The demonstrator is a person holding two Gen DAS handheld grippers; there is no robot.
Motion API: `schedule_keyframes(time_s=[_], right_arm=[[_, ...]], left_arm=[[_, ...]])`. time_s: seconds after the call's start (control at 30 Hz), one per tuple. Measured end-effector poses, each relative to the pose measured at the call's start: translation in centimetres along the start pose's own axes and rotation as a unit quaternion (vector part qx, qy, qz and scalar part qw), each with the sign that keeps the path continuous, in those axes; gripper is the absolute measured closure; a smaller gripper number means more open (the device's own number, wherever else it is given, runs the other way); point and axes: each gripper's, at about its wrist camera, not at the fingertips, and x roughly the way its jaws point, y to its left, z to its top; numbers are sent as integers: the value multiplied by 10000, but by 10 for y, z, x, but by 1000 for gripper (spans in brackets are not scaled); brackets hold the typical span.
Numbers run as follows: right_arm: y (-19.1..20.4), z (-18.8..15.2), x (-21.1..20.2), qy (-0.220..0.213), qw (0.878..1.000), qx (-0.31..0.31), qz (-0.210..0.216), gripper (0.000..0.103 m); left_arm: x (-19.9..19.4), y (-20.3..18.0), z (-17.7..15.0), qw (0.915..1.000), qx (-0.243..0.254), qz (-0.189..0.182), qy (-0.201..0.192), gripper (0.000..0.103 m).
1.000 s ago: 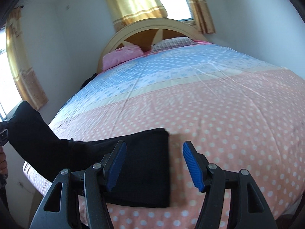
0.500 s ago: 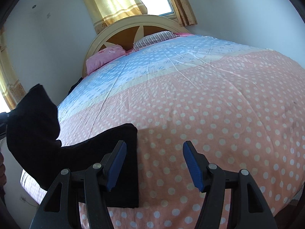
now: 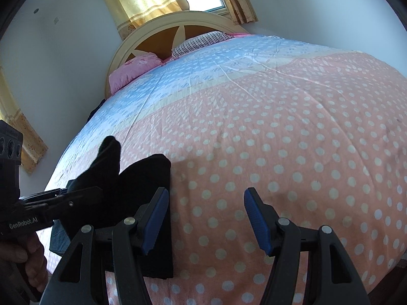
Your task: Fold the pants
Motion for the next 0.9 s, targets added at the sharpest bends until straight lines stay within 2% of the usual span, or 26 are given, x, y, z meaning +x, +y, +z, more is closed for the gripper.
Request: schedule_keyframes(time_s=[0.13,0.2,0.23,0.33,0.4,0.47,0.53,0.6,0.77,0.83,0.9], right_arm=[[-3,-1,3,72,9999,49,52,40],[-7,-1,4,73,9999,113,81,40],[-9,-1,5,69,9998,138,87,40],[-11,0,-1,-35,9996,235,155,40],[-9,3,-10,-200,9990,248,317,40],[-3,5,-20,-336,9979,209,519,40],[9,7,-30,-421,9962,110,751,40],[28,8,-39,-459,9945,-148,930,40],[77,1,-41,-345,9913,-780,1003,40],[87,-2,-29,-181,9926,-845,852,40],[92,-5,-13,130,9943,-833,655,40]], left_arm=[[10,-14,-1,9999,148,71,43,77],[11,-21,-1,9998,197,14,16,70],[10,-24,-1,9997,244,-8,-9,64],[-5,-32,-5,9982,482,-189,-290,57],[-20,-32,-9,9968,614,-163,-483,51],[-33,-25,-12,9950,660,8,-745,35],[-48,-12,-18,9925,617,332,-1004,26],[-55,4,-24,9894,606,680,-1129,25],[-60,49,-38,9820,349,1483,-1120,25],[-62,67,-42,9811,40,1575,-1123,25],[-63,83,-48,9813,-268,1510,-1159,25]])
